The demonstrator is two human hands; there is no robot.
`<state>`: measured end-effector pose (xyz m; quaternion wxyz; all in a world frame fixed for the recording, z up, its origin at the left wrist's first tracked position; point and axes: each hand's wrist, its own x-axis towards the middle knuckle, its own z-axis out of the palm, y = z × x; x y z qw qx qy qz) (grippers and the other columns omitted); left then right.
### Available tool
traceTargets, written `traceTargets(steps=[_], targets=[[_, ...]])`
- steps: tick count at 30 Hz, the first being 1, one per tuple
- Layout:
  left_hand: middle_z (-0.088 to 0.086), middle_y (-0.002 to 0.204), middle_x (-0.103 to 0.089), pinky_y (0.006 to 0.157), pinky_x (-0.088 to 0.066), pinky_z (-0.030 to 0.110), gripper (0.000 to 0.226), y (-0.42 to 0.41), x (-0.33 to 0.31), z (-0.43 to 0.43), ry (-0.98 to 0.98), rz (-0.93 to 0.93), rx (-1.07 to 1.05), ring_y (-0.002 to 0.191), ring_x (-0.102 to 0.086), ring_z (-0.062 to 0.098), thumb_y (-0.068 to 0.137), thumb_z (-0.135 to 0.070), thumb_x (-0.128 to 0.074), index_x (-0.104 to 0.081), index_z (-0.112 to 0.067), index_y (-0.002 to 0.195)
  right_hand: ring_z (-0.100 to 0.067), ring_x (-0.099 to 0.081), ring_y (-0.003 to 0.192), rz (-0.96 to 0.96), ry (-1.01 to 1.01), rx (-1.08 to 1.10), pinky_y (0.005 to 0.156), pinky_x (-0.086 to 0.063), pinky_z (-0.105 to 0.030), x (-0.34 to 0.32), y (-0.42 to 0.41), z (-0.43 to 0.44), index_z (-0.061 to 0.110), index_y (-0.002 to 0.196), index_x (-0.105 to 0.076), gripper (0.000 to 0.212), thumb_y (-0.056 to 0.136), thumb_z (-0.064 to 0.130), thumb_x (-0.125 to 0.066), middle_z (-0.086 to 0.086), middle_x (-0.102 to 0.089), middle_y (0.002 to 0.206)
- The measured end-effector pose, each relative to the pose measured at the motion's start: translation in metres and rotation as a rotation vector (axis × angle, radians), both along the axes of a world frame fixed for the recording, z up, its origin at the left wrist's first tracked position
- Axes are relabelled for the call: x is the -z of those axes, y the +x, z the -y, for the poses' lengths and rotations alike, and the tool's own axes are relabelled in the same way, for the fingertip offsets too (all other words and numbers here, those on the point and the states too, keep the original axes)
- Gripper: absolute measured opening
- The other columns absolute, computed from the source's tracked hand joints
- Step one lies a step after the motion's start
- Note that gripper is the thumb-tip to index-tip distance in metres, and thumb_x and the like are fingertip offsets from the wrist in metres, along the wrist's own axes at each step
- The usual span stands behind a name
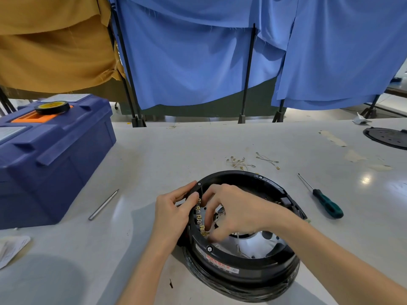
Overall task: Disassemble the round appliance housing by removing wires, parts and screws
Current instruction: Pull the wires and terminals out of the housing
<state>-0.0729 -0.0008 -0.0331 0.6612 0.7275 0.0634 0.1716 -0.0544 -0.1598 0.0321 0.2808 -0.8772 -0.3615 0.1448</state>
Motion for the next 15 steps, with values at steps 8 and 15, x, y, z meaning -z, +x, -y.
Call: traceTargets(steps=[8, 15], targets=[[-0.010, 0.098, -0.075, 0.085, -0.053, 0.026, 0.026, 0.000, 0.000, 0.000, -0.018, 0.002, 0.001, 0.093, -0.070, 0.003, 0.084, -0.007, -0.069, -0.073, -0.021, 0.105, -0.024, -0.062, 0.087, 0.024, -0.058, -0.006, 0.070, -0.048, -0.024, 0.013, 0.001, -0.010, 0.018, 0.063, -0.071, 0.007, 0.063, 0.019, -0.078, -0.013, -0.067, 0.093], [-0.006, 0.101, -0.074, 0.091, -0.053, 0.031, 0.026, 0.000, 0.000, 0.000, -0.007, 0.004, 0.007, 0.097, -0.069, 0.006, 0.084, -0.007, -0.069, -0.073, -0.019, 0.106, -0.009, -0.054, 0.070, -0.011, -0.039, 0.009, 0.057, -0.041, -0.018, 0.019, 0.005, -0.007, 0.015, 0.051, -0.063, 0.018, 0.059, 0.015, -0.079, -0.004, -0.061, 0.092]])
